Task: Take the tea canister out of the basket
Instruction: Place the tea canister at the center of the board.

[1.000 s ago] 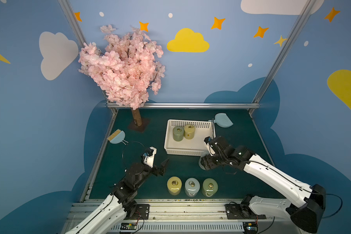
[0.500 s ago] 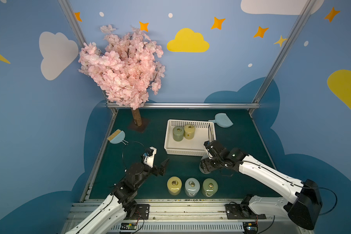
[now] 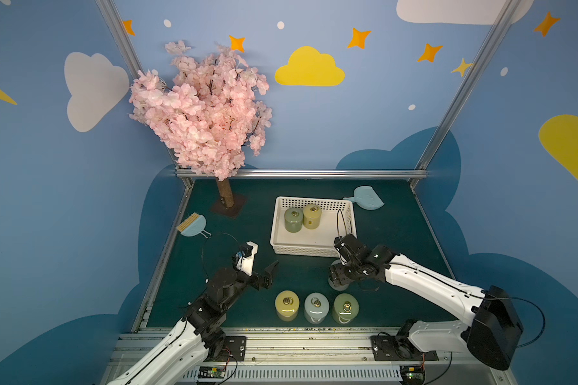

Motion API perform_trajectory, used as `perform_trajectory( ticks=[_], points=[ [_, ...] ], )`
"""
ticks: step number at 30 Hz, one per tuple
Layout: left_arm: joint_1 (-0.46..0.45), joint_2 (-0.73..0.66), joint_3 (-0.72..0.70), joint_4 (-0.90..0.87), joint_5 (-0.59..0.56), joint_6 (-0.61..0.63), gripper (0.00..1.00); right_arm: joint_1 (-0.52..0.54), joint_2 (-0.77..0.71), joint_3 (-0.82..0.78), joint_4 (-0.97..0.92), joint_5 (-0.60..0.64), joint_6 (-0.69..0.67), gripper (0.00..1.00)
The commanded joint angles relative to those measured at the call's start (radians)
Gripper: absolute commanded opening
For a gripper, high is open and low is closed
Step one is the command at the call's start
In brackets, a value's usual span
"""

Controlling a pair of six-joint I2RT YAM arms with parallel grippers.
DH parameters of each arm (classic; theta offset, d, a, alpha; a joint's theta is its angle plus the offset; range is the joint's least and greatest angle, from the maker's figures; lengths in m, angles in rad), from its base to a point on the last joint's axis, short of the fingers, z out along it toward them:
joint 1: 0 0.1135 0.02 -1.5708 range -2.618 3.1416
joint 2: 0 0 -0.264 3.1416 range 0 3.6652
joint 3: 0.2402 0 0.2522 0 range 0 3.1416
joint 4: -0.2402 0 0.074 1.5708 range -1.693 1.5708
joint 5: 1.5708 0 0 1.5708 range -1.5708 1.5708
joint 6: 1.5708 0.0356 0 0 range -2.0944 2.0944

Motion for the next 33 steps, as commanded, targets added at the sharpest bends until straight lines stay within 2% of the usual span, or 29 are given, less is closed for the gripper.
perform_trajectory(
  ticks=[1, 14, 18, 22, 24, 28, 29, 33],
  points=[
    [0.004, -0.011, -0.003, 0.001, -0.009, 0.004, 1.0, 0.005, 0.006, -0.008, 0.059, 0.0, 0.02, 0.61],
    [0.004, -0.011, -0.003, 0.001, -0.009, 0.004, 1.0, 0.007, 0.018, -0.049, 0.081, 0.002, 0.036, 0.62],
    [0.003, -0.012, -0.003, 0.001, -0.009, 0.003, 1.0, 0.007, 0.018, -0.057, 0.079, 0.001, 0.04, 0.65],
    [0.003, -0.014, -0.003, 0.0, -0.009, 0.004, 1.0, 0.008, 0.015, -0.063, 0.08, -0.002, 0.045, 0.73],
    [0.004, -0.015, -0.003, -0.001, -0.008, 0.005, 1.0, 0.008, 0.009, -0.063, 0.08, -0.009, 0.044, 0.82],
    [0.004, -0.017, -0.002, -0.003, -0.012, 0.006, 1.0, 0.008, -0.008, -0.062, 0.076, -0.025, 0.044, 0.91],
    [0.004, -0.016, -0.003, -0.003, -0.013, 0.008, 1.0, 0.009, -0.012, -0.061, 0.073, -0.025, 0.043, 0.98],
    [0.004, -0.023, 0.003, -0.006, -0.016, 0.014, 1.0, 0.007, -0.032, -0.054, 0.052, -0.025, 0.04, 0.98]
  ],
)
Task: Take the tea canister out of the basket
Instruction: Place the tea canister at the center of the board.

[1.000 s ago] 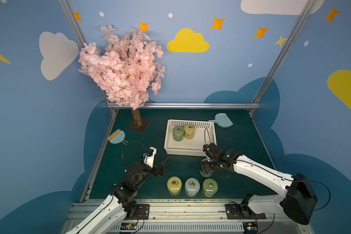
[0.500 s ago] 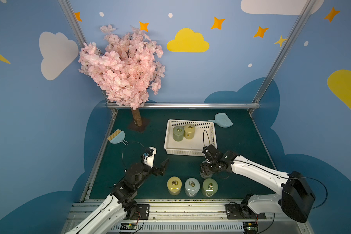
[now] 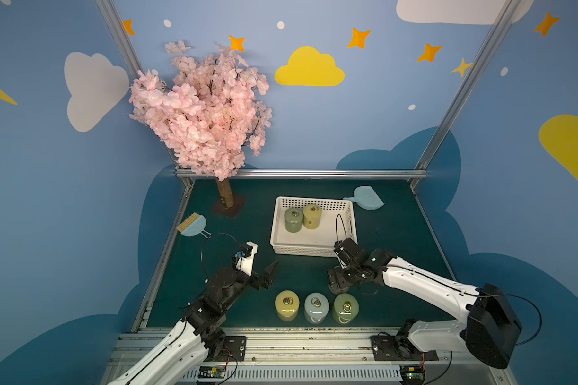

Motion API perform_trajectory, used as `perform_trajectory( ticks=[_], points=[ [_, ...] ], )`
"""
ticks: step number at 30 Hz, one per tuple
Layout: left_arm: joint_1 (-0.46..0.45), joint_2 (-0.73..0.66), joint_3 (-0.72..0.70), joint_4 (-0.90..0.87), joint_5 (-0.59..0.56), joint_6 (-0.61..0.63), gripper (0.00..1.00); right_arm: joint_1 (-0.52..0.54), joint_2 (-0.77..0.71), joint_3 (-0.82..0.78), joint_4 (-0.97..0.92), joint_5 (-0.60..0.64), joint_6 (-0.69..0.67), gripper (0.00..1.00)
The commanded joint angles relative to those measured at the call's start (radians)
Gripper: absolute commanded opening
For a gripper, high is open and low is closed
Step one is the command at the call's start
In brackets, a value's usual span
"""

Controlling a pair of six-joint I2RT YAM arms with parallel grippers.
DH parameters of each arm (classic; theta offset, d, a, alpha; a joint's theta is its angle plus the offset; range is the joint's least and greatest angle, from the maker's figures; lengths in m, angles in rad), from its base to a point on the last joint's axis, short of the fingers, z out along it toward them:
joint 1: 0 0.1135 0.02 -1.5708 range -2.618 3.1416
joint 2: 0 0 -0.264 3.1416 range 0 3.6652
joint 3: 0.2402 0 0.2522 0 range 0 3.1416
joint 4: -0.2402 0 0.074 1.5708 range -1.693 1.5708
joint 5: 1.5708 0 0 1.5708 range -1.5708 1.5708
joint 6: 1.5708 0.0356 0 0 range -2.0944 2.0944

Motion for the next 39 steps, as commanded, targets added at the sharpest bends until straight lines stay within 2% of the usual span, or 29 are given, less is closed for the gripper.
perform_trajectory(
  ticks=[1, 7, 15, 27, 36, 39],
  points=[
    [0.003, -0.015, 0.006, -0.003, -0.016, 0.01, 1.0, 0.004, -0.038, 0.008, -0.007, -0.004, 0.0, 0.98],
    [0.004, 0.029, 0.062, -0.028, -0.028, -0.011, 1.0, 0.001, -0.071, 0.035, -0.053, 0.02, -0.014, 0.98],
    [0.002, 0.195, 0.202, -0.11, -0.041, -0.016, 1.0, -0.025, -0.137, 0.066, -0.059, 0.045, -0.081, 0.98],
    [0.007, 0.476, 0.418, -0.156, -0.043, 0.013, 1.0, -0.181, -0.221, 0.025, 0.093, 0.028, -0.237, 0.98],
    [0.082, 0.712, 0.634, -0.283, 0.13, 0.013, 1.0, -0.209, -0.247, -0.037, 0.205, 0.079, -0.297, 0.98],
    [0.094, 0.785, 0.702, -0.325, 0.149, 0.026, 1.0, -0.214, -0.278, -0.063, 0.217, 0.085, -0.315, 0.98]
  ],
)
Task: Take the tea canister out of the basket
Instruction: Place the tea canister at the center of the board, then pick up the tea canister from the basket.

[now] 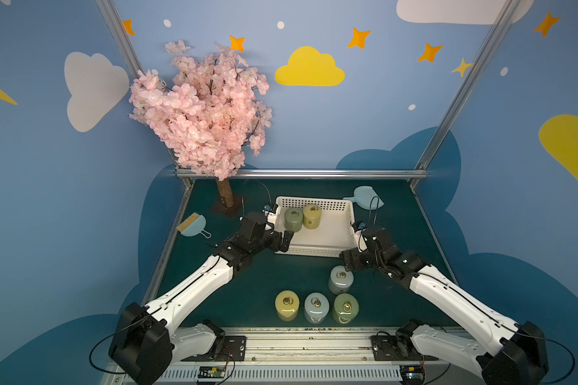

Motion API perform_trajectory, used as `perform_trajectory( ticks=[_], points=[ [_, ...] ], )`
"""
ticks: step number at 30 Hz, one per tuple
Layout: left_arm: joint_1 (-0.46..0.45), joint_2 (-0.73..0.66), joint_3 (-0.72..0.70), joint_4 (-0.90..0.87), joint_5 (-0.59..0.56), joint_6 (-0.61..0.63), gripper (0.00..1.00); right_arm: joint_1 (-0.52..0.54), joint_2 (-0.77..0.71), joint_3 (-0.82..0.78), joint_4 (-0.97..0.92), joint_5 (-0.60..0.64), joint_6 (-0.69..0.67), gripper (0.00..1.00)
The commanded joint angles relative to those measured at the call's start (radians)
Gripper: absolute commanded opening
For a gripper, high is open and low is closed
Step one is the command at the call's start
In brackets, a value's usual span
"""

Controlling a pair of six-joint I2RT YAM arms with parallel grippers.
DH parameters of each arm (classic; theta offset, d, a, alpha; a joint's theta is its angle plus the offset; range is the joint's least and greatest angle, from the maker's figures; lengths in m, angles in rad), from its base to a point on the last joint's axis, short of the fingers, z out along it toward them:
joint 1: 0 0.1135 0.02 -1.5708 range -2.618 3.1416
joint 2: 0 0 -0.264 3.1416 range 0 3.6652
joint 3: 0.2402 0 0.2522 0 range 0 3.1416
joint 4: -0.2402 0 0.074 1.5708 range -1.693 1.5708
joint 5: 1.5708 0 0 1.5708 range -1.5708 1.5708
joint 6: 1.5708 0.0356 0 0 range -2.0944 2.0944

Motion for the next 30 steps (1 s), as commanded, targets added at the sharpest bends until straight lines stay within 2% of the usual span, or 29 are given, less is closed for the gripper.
perform_trajectory(
  ticks=[1, 7, 15, 20, 30],
  points=[
    [0.013, 0.058, 0.068, -0.078, 0.063, 0.025, 1.0, -0.009, -0.052, -0.024, 0.042, 0.033, -0.033, 0.98],
    [0.031, 0.192, 0.181, -0.103, 0.082, 0.043, 1.0, -0.024, -0.121, -0.077, 0.074, 0.031, -0.038, 0.98],
    [0.035, 0.408, 0.372, -0.205, -0.016, 0.046, 1.0, -0.037, -0.147, -0.106, 0.101, 0.009, -0.046, 0.98],
    [0.035, 0.534, 0.482, -0.25, -0.071, 0.089, 1.0, -0.043, -0.148, -0.109, 0.101, 0.005, -0.044, 0.99],
    [0.038, 0.718, 0.647, -0.312, -0.093, 0.135, 1.0, -0.058, -0.131, -0.11, 0.107, -0.01, -0.042, 0.98]
  ],
)
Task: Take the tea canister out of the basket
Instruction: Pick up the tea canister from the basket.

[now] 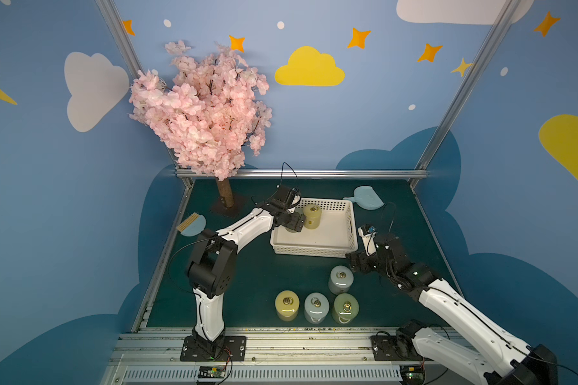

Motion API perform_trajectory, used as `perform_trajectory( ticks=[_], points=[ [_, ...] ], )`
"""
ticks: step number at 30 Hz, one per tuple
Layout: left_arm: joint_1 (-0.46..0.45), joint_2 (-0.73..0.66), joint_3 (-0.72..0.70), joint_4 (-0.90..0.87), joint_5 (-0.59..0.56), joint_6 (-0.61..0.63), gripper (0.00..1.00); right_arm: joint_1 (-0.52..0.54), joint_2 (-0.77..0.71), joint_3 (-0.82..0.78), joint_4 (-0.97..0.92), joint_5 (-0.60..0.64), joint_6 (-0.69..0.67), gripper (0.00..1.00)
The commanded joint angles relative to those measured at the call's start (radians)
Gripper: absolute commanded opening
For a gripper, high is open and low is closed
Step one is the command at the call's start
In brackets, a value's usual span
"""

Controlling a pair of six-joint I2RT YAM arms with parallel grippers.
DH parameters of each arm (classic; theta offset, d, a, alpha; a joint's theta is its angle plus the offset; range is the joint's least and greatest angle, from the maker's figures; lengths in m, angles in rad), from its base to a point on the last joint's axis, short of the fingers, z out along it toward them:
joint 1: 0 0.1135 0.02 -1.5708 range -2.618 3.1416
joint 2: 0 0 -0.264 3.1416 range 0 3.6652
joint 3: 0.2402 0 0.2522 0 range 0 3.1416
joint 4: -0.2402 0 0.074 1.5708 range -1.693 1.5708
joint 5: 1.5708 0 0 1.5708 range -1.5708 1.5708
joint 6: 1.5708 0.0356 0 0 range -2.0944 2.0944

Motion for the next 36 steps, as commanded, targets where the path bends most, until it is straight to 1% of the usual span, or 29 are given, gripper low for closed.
perform_trajectory(
  ticks=[1, 3, 16, 24, 28, 31, 36],
  points=[
    [0.006, 0.036, 0.052, -0.045, -0.023, 0.031, 1.0, -0.006, 0.001, -0.006, 0.024, -0.015, -0.005, 0.98],
    [0.009, 0.063, 0.079, -0.056, -0.034, 0.03, 1.0, -0.008, 0.001, -0.006, 0.024, -0.018, -0.005, 0.98],
    [0.022, 0.182, 0.202, -0.088, 0.026, 0.048, 1.0, -0.018, 0.0, -0.008, 0.024, -0.035, -0.005, 0.99],
    [0.029, 0.232, 0.256, -0.105, 0.042, 0.042, 0.95, -0.022, 0.01, -0.006, 0.025, -0.043, -0.003, 0.98],
    [0.03, 0.236, 0.262, -0.117, 0.045, 0.041, 0.87, -0.025, 0.011, -0.006, 0.024, -0.045, -0.003, 0.98],
    [0.032, 0.231, 0.261, -0.124, 0.045, 0.04, 0.77, -0.025, 0.01, -0.008, 0.024, -0.045, -0.003, 0.98],
    [0.032, 0.224, 0.265, -0.134, 0.051, 0.036, 0.66, -0.026, 0.012, -0.008, 0.026, -0.05, -0.003, 0.98]
  ],
)
